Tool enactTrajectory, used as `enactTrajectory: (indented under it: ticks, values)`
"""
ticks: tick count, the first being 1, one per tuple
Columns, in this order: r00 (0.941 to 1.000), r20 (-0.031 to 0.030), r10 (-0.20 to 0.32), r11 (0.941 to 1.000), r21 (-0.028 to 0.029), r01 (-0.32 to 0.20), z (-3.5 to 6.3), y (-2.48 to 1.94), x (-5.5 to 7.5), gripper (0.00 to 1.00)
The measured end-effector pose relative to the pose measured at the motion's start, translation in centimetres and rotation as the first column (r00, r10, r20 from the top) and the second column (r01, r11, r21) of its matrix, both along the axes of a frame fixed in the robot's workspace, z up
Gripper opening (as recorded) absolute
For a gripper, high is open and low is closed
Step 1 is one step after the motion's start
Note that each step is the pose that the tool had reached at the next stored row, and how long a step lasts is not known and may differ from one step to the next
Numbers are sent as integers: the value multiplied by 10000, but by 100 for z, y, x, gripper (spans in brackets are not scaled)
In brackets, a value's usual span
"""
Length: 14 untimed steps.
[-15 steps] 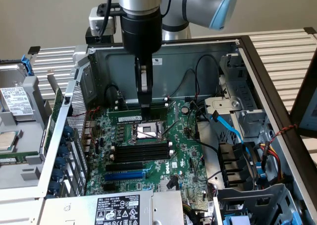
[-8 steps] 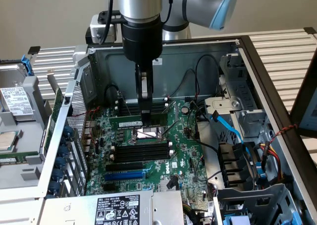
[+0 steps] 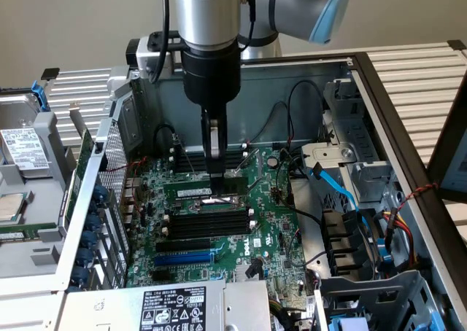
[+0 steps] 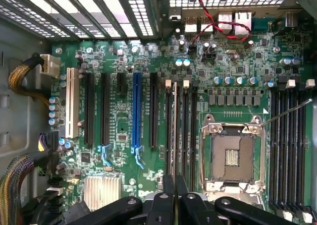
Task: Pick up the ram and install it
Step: 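Insert the ram into the slot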
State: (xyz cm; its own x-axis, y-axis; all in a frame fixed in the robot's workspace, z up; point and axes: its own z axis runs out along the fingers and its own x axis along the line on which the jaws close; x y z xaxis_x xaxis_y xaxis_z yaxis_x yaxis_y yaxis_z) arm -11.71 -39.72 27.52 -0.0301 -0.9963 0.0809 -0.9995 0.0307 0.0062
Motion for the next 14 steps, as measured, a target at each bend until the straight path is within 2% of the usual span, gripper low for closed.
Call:
enactTrajectory:
  ticks: [6,14]
  values:
    - [10000,1,-8,10000,0,8,-70,-83,14,13]
    - [10000,0,-9,10000,1,9,-144,-81,22,13]
